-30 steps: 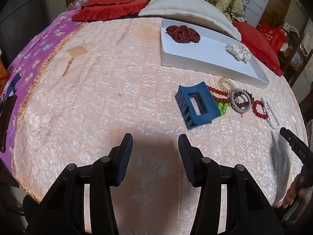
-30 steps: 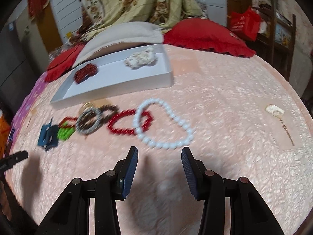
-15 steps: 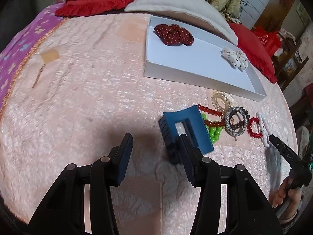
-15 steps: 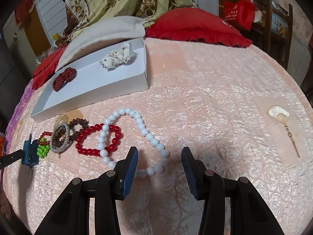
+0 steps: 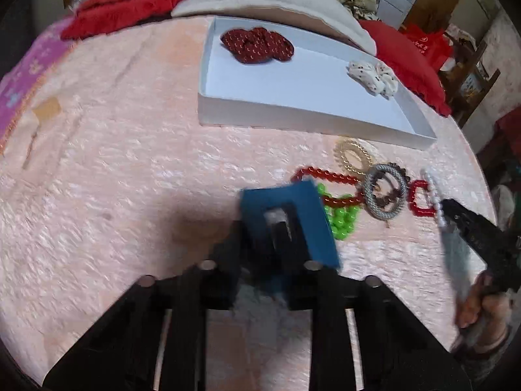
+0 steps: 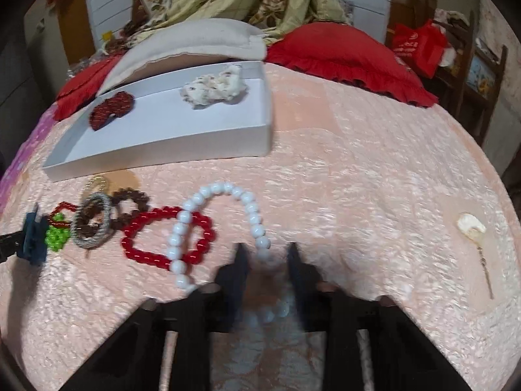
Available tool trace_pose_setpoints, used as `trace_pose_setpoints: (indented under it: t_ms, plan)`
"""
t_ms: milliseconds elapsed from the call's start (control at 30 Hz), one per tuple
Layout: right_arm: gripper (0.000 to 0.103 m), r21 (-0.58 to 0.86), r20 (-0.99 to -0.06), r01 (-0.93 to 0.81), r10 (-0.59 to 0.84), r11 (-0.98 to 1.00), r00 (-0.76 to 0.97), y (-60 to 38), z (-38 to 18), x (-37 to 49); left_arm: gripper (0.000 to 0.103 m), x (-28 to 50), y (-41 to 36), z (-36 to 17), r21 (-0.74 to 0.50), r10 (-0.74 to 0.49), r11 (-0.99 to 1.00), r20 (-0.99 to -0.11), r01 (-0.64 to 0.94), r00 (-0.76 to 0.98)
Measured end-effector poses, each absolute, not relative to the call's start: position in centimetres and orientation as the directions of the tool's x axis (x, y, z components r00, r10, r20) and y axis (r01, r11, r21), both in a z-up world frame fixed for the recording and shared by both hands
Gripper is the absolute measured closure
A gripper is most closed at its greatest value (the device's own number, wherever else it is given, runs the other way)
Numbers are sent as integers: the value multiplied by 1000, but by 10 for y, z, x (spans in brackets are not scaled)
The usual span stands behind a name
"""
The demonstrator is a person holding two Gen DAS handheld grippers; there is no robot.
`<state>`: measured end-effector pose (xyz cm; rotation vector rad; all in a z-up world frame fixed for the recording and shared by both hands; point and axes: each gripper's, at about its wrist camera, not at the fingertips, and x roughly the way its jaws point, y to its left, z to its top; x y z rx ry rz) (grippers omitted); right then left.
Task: Organize jewelry
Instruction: 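Grasp the white pearl bracelet with the right tool while the left tool lifts the clip, then place the blue clip and pearl bracelet into the tray, opening both tools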
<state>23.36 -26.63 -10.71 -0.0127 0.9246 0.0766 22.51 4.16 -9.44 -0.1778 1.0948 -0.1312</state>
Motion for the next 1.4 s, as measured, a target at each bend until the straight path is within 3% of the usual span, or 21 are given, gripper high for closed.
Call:
trace_pose_setpoints:
  t_ms: [200,733,1033,1400]
  plan:
    - [94,36,-791,-87,81,996,607,-259,-95,228,91,211,37,-74,-208,-205,977,-853,48,480]
    - [94,118,-665,-119,167,986,728,-253,16,193,91,179,59,6,-209,-216,975,-790,79,574]
    - [94,83,-644,-169,182,982,743,-229,54,221,91,235,63,10,-142,-148,988,-807,56,572]
    - [94,-76,-681,-225,115,971,723,-161,55,312,91,335,41,-18,-203,-213,976,-825,77,524]
